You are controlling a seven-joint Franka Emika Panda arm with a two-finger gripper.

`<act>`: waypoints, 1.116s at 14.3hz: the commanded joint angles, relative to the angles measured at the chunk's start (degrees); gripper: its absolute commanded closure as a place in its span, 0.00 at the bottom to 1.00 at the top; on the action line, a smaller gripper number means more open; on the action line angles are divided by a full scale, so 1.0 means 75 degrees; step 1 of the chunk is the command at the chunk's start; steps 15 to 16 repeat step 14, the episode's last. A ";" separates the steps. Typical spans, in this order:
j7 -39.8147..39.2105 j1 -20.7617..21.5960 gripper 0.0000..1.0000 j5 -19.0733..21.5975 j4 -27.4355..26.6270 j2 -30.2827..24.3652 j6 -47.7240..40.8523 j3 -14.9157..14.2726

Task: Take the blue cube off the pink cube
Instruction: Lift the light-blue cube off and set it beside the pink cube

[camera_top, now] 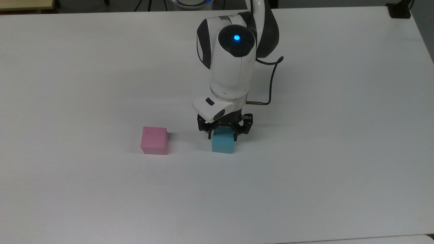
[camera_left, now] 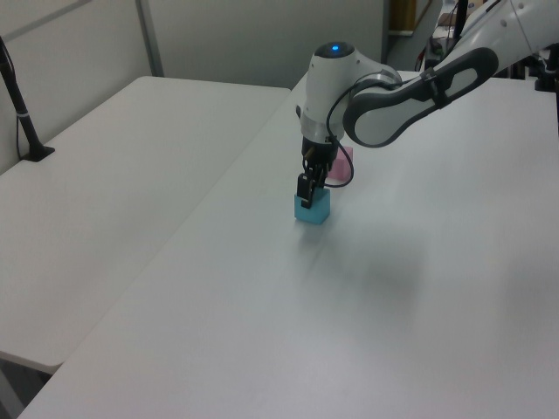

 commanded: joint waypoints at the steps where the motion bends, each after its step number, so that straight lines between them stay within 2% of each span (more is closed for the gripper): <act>1: 0.0189 0.0044 0.00 0.0029 -0.0083 -0.0901 -0.0888 -0.0053; 6: 0.0061 0.0091 0.00 0.0017 -0.0129 -0.2096 -0.2893 -0.0065; 8: -0.0255 0.0032 0.00 0.0029 -0.0129 -0.2320 -0.3398 -0.0088; 11: -0.0303 -0.0049 0.00 0.0099 -0.0117 -0.2578 -0.3926 -0.0124; 14: -0.0385 -0.0388 0.00 0.0694 -0.0117 -0.2976 -0.4244 -0.0135; 16: -0.0385 -0.0388 0.00 0.0694 -0.0117 -0.2976 -0.4244 -0.0135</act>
